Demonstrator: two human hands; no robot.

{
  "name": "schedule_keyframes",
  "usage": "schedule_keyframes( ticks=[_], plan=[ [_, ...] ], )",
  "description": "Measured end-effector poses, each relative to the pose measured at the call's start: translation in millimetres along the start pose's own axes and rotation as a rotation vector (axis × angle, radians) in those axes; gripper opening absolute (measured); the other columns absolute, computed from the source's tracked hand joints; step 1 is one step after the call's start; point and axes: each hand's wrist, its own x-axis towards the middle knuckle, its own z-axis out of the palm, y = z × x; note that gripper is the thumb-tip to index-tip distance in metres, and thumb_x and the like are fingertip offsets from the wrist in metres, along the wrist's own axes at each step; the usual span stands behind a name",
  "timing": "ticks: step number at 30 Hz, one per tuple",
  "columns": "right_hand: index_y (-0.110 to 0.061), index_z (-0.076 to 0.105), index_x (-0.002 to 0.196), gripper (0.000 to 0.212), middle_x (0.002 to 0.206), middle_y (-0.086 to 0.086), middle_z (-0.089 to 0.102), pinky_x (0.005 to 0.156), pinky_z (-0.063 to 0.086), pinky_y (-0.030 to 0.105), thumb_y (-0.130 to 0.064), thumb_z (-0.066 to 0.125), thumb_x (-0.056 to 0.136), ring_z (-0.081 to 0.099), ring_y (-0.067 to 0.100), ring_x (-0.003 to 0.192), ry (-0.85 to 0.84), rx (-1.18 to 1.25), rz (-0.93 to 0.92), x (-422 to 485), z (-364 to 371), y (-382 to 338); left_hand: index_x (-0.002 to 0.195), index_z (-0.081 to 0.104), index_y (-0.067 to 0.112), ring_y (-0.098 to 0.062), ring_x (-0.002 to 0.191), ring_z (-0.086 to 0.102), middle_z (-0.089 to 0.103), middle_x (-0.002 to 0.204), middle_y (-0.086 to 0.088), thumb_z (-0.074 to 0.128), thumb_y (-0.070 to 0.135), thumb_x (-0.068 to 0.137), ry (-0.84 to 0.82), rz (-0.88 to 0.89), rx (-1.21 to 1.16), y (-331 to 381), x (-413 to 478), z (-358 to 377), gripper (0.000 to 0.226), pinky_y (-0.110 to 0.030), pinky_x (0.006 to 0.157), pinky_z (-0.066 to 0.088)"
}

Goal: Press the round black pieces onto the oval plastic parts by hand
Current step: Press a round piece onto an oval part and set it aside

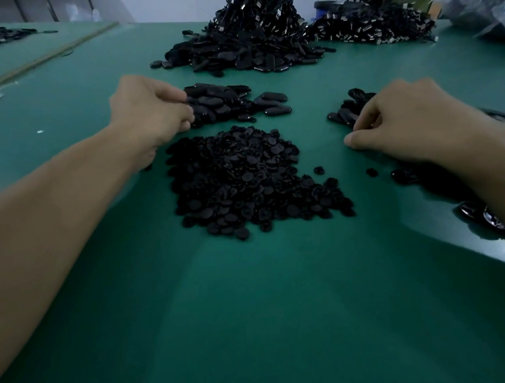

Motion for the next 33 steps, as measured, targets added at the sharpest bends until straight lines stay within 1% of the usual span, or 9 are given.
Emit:
schedule_keyframes(
  ticks=[5,9,11,13,14,16,21,26,33],
  plan=[
    [-0.019,0.074,0.084,0.013,0.095,0.01,0.07,0.071,0.056,0.036,-0.022,0.067,0.094,0.066,0.029,0.08,-0.015,-0.068,0.008,-1,0,-9,0.119,0.07,0.013,-0.021,0.091,0.069,0.07,0.107,-0.008,0.067,-0.003,0.089,-0.158,0.073,0.073,6,-2,7,0.034,-0.029,0.092,0.058],
    [-0.014,0.075,0.107,0.023,0.108,0.02,0.066,0.084,0.058,0.044,-0.011,0.056,0.094,0.064,0.038,0.088,0.053,-0.093,0.018,-1,0,-10,0.132,0.064,0.016,-0.006,0.09,0.061,0.065,0.103,0.005,0.061,-0.006,0.092,-0.257,0.17,0.149,11,-11,6,0.046,0.001,0.073,0.045],
    [-0.014,0.075,0.112,0.027,0.099,0.013,0.068,0.073,0.055,0.025,-0.008,0.056,0.094,0.064,0.025,0.079,0.109,-0.013,-0.017,-2,0,-10,0.13,0.065,0.018,-0.005,0.098,0.059,0.058,0.111,0.01,0.063,-0.005,0.091,-0.248,0.238,0.187,12,-15,6,0.046,0.004,0.075,0.04],
    [-0.019,0.076,0.108,0.025,0.084,0.0,0.067,0.052,0.04,0.003,-0.008,0.058,0.095,0.058,0.0,0.061,0.117,0.127,-0.07,-5,0,-12,0.119,0.071,0.023,-0.007,0.099,0.061,0.063,0.108,0.009,0.067,0.001,0.089,-0.166,0.315,0.215,14,-20,8,0.037,-0.007,0.084,0.047],
    [-0.024,0.075,0.104,0.023,0.079,-0.005,0.066,0.046,0.036,0.001,-0.009,0.059,0.096,0.056,-0.004,0.055,0.097,0.225,-0.094,-5,1,-12,0.11,0.072,0.026,-0.006,0.091,0.063,0.067,0.1,0.008,0.068,0.003,0.089,-0.132,0.348,0.21,17,-25,8,0.031,-0.012,0.08,0.05],
    [-0.03,0.076,0.097,0.023,0.076,-0.003,0.07,0.049,0.042,0.007,-0.01,0.063,0.096,0.056,-0.006,0.055,0.036,0.442,-0.13,-6,3,-13,0.096,0.072,0.029,0.001,0.076,0.062,0.068,0.085,0.012,0.067,0.006,0.09,-0.108,0.425,0.186,23,-35,10,0.024,-0.01,0.07,0.05],
    [-0.029,0.075,0.1,0.027,0.075,-0.011,0.076,0.06,0.051,0.011,-0.004,0.064,0.095,0.066,-0.003,0.069,-0.02,0.74,-0.196,-7,4,-19,0.096,0.076,0.024,0.005,0.072,0.065,0.072,0.083,0.013,0.072,0.019,0.09,-0.218,0.509,0.129,37,-64,16,0.009,-0.013,0.075,0.052],
    [-0.027,0.073,0.103,0.025,0.082,0.0,0.077,0.061,0.05,0.013,-0.005,0.066,0.094,0.067,0.002,0.07,-0.029,0.796,-0.274,-11,4,-28,0.093,0.079,0.016,0.003,0.063,0.062,0.074,0.075,0.009,0.074,0.021,0.09,-0.376,0.508,0.097,41,-78,23,0.008,-0.013,0.066,0.048],
    [-0.023,0.067,0.093,0.016,0.072,-0.004,0.074,0.061,0.05,0.015,-0.007,0.069,0.093,0.068,0.003,0.068,0.029,0.812,-0.307,-14,2,-36,0.093,0.075,0.018,0.001,0.066,0.063,0.072,0.073,0.008,0.075,0.012,0.089,-0.441,0.462,-0.032,40,-79,22,0.007,-0.014,0.07,0.053]
  ],
)
